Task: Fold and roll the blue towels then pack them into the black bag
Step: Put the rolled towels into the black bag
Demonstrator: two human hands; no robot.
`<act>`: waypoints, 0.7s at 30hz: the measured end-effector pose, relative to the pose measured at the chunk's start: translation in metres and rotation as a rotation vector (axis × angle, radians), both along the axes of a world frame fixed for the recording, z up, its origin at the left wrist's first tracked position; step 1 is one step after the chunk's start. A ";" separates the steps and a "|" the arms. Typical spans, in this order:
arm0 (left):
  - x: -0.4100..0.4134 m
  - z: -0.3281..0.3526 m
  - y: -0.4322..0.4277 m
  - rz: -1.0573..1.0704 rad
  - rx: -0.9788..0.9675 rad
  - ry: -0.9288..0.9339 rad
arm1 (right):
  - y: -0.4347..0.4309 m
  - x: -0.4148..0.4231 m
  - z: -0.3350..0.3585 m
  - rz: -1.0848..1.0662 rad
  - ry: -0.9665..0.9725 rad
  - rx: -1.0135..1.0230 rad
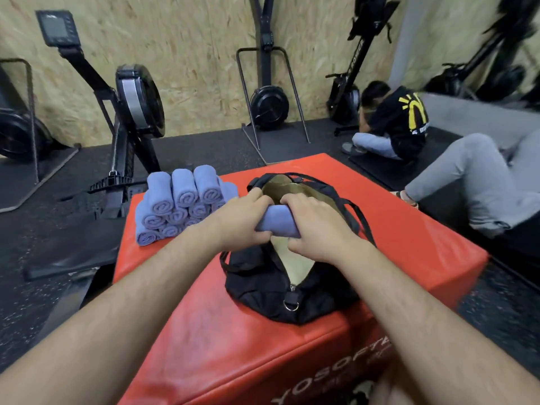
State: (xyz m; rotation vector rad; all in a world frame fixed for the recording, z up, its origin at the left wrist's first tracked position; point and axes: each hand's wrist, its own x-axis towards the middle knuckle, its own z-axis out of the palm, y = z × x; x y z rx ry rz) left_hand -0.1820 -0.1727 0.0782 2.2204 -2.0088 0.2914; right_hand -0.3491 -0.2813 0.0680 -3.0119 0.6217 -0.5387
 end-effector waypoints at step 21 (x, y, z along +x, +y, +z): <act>0.019 -0.087 -0.156 0.283 0.307 0.026 | -0.095 0.095 -0.087 -0.370 0.217 -0.009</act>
